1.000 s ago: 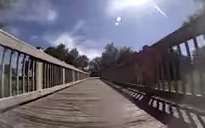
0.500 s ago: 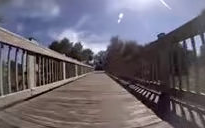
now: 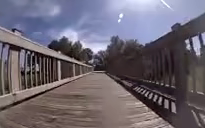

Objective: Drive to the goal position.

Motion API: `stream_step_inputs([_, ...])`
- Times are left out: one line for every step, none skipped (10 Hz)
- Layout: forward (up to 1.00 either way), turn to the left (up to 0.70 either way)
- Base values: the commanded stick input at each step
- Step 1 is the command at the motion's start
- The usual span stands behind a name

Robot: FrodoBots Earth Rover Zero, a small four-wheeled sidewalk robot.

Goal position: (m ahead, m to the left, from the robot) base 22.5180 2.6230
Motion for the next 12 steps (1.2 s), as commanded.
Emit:
stream_step_inputs([0.82,0.00])
stream_step_inputs([0.82,0.00])
stream_step_inputs([0.82,0.00])
stream_step_inputs([0.82,0.00])
stream_step_inputs([0.82,0.00])
stream_step_inputs([0.82,0.00])
stream_step_inputs([0.82,0.00])
stream_step_inputs([0.83,0.00])
stream_step_inputs([0.84,0.00])
stream_step_inputs([0.84,0.00])
stream_step_inputs([0.84,0.00])
stream_step_inputs([0.84,0.00])
